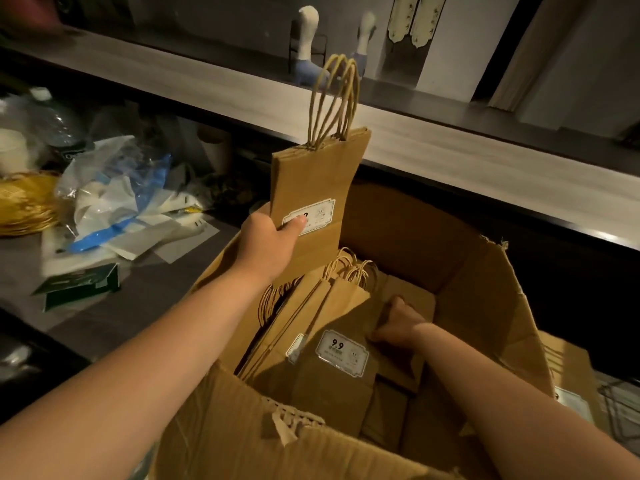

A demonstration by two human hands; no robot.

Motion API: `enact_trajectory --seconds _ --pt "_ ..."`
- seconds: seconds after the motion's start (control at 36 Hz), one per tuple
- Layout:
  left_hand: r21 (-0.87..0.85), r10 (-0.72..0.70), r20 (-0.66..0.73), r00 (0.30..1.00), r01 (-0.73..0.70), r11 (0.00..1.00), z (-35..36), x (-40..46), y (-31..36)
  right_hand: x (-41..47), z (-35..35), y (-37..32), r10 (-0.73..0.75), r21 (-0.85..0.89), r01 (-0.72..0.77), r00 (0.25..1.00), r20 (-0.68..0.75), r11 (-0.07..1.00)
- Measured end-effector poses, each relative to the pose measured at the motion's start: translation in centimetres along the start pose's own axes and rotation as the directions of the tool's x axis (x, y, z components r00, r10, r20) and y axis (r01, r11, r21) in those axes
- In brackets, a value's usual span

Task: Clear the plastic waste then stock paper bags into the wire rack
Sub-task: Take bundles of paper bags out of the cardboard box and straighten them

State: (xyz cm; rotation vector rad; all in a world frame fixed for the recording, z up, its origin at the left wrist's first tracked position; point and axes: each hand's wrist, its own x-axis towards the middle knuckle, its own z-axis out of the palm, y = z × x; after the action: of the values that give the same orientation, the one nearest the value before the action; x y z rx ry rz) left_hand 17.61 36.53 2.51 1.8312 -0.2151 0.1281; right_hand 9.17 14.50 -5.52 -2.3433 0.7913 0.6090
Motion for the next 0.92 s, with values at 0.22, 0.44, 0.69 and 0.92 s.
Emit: enact_trajectory --seconds 0.22,0.44,0.69,0.92 --pt "-0.009 0.006 0.033 0.999 -0.006 1.000 0.0 0.1 -0.1 -0.2 2.6 -1.0 -0.037 0.076 0.036 0.999 0.014 0.996" --pt "0.028 0.018 0.063 0.998 -0.019 0.999 0.3 0.3 -0.4 -0.3 3.0 -1.2 -0.049 -0.007 0.048 0.999 -0.018 0.999" --pt "0.026 -0.013 0.059 0.998 0.012 1.000 0.2 0.3 -0.4 -0.1 3.2 -1.7 -0.038 0.033 0.039 0.999 -0.029 0.999" --pt "0.047 -0.007 0.046 0.999 0.005 0.999 0.3 0.2 -0.1 -0.4 2.9 -3.1 -0.011 0.162 0.028 0.994 -0.107 0.986"
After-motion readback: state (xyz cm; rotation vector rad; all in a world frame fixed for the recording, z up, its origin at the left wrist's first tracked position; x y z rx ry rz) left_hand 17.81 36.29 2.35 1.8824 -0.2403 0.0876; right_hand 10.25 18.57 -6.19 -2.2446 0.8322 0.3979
